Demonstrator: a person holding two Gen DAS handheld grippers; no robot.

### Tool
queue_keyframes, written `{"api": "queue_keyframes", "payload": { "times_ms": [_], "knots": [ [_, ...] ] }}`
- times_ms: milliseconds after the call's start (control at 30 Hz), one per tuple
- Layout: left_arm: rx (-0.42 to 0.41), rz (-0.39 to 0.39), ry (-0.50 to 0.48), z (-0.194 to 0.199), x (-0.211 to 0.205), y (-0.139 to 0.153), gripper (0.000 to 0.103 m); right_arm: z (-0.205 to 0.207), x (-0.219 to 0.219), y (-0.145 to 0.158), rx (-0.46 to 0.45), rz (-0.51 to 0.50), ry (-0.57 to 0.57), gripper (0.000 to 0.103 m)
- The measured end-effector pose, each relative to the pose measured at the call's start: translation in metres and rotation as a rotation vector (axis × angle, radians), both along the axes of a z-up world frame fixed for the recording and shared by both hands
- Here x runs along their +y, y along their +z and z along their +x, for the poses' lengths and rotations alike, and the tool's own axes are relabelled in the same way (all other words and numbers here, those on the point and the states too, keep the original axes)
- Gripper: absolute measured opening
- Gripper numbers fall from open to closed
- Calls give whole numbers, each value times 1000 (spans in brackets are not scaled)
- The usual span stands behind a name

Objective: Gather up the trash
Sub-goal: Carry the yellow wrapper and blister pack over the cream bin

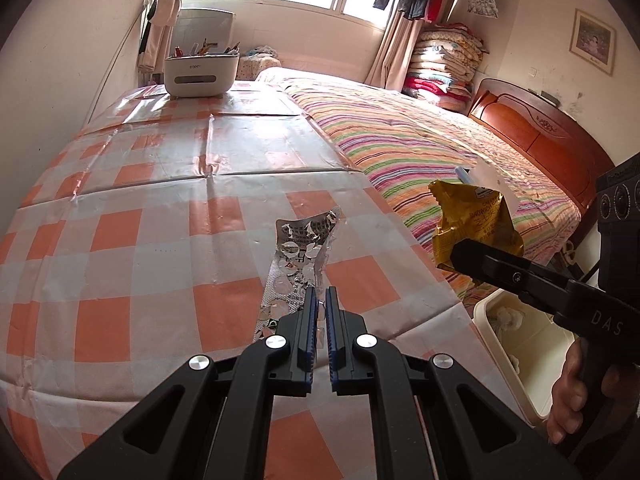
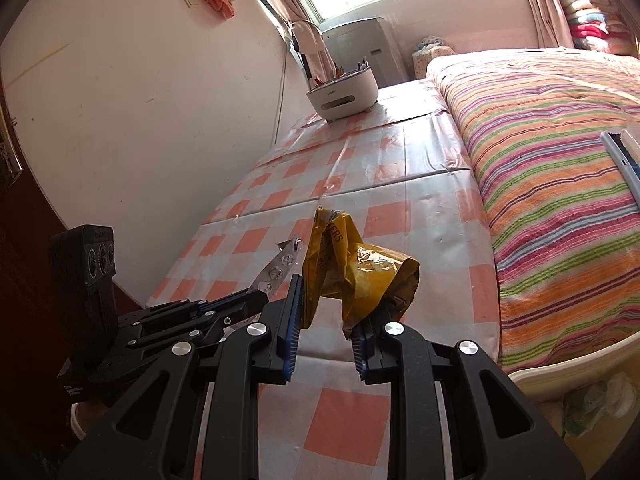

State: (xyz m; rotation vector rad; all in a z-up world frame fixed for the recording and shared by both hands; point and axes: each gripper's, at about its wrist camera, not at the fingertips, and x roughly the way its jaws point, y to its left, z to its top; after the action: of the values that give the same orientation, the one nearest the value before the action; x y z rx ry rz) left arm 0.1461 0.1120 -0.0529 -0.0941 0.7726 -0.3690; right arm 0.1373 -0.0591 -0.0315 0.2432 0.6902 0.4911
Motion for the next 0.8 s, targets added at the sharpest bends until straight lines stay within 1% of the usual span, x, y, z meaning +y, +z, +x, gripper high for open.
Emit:
{"api": "queue_keyframes", "payload": {
  "times_ms": [200,433,800],
  "knots": [
    [-6,-15,-45,-9,-19,0,5,-17,-19,-1,-20,-23,-38,22],
    [-14,-15,-110,-22,-47,1,5,-38,-44,-2,-42,-32,-81,22],
    [-26,-9,-179,-33,-80,-1,5,-67,-94,-8,-65,-17,-185,22]
  ]
}}
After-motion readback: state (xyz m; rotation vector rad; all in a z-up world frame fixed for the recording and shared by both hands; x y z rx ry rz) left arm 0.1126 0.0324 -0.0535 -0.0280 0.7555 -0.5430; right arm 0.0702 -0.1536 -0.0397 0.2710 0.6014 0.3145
